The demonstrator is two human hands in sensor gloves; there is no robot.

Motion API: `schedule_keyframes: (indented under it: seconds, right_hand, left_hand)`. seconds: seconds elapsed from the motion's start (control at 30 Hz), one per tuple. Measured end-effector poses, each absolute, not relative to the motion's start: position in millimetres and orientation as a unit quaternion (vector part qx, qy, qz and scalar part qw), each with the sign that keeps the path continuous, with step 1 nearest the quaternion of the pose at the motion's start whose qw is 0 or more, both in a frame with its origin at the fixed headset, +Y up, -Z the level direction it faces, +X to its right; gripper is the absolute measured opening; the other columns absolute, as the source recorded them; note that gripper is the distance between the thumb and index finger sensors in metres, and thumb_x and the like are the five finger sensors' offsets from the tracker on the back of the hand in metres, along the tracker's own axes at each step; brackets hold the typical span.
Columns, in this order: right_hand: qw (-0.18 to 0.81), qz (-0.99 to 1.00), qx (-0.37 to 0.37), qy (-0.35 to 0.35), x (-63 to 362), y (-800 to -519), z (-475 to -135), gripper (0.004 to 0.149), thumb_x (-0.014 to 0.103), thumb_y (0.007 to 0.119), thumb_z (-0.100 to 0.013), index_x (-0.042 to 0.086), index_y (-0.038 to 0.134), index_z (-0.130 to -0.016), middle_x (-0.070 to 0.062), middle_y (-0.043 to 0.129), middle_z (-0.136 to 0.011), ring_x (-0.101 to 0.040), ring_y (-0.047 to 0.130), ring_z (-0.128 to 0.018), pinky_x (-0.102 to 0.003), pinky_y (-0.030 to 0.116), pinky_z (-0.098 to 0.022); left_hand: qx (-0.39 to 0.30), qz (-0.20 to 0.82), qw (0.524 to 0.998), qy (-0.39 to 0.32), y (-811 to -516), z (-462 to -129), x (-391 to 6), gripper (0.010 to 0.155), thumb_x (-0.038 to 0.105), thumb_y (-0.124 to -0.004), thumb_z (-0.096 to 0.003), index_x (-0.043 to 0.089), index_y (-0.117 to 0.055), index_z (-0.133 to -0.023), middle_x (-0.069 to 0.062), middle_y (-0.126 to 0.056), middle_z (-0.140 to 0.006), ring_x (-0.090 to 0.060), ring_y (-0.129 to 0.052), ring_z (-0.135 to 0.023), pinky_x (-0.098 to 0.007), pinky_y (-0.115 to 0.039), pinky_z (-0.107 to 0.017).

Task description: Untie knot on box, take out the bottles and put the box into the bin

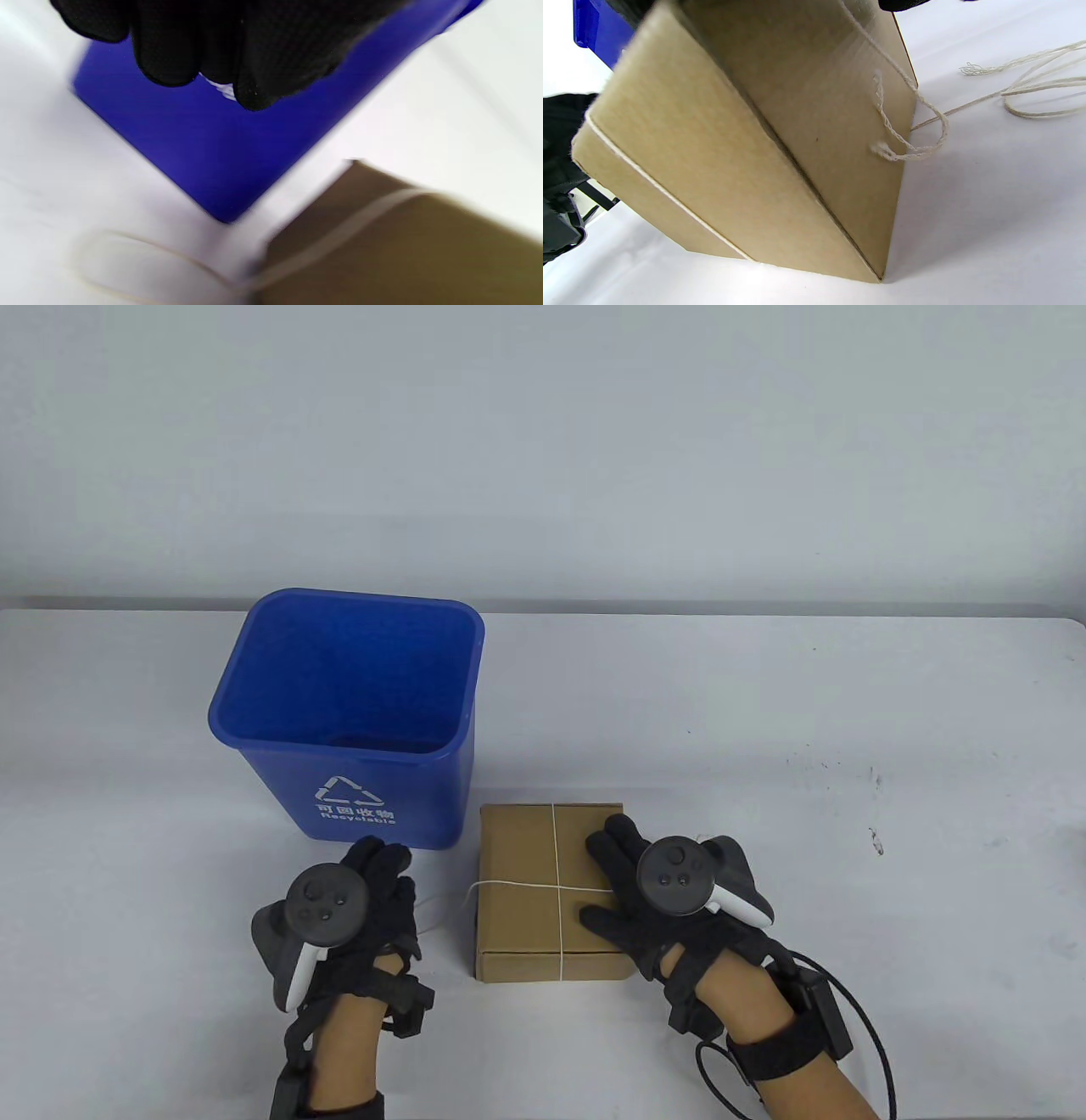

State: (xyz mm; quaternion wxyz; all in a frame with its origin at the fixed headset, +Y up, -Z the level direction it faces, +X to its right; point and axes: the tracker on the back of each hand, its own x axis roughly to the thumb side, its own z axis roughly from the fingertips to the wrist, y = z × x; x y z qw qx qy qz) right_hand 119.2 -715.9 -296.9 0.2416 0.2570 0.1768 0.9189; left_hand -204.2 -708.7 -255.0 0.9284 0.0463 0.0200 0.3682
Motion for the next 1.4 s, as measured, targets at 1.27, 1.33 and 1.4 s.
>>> schedule_keyframes:
  seconds: [1.27, 1.33, 1.4]
  right_hand:
    - [0.244, 0.918, 0.258, 0.177, 118.1, -715.9, -296.3, 0.082, 0.055, 0.057, -0.050, 0.016, 0.014, -0.108, -0.010, -0.004, -0.109, -0.058, 0.032, -0.099, -0.073, 0.036, -0.064]
    - [0.244, 0.918, 0.258, 0.178, 118.1, -715.9, -296.4, 0.082, 0.055, 0.057, -0.050, 0.016, 0.014, -0.108, -0.010, -0.004, -0.109, -0.058, 0.032, -0.099, -0.073, 0.036, -0.064]
    - [0.244, 0.918, 0.258, 0.178, 118.2, -715.9, -296.4, 0.082, 0.055, 0.057, -0.050, 0.016, 0.014, -0.108, -0.010, -0.004, -0.109, -0.058, 0.032, -0.099, -0.073, 0.036, -0.064]
  left_hand:
    - [0.003, 0.224, 0.963, 0.149, -735.8, -269.1, -220.7, 0.044, 0.031, -0.083, -0.0485, 0.006, -0.088, -0.085, -0.015, -0.071, -0.102, -0.051, -0.072, -0.091, -0.071, -0.053, -0.068]
    - [-0.014, 0.216, 0.961, 0.172, -738.3, -269.0, -225.3, 0.044, 0.031, -0.083, -0.0488, 0.006, -0.088, -0.085, -0.016, -0.071, -0.102, -0.051, -0.072, -0.091, -0.071, -0.053, -0.068]
    - [-0.024, 0.201, 0.960, 0.193, -739.9, -268.5, -228.7, 0.045, 0.031, -0.083, -0.0486, 0.006, -0.088, -0.085, -0.016, -0.071, -0.101, -0.051, -0.072, -0.091, -0.071, -0.053, -0.068]
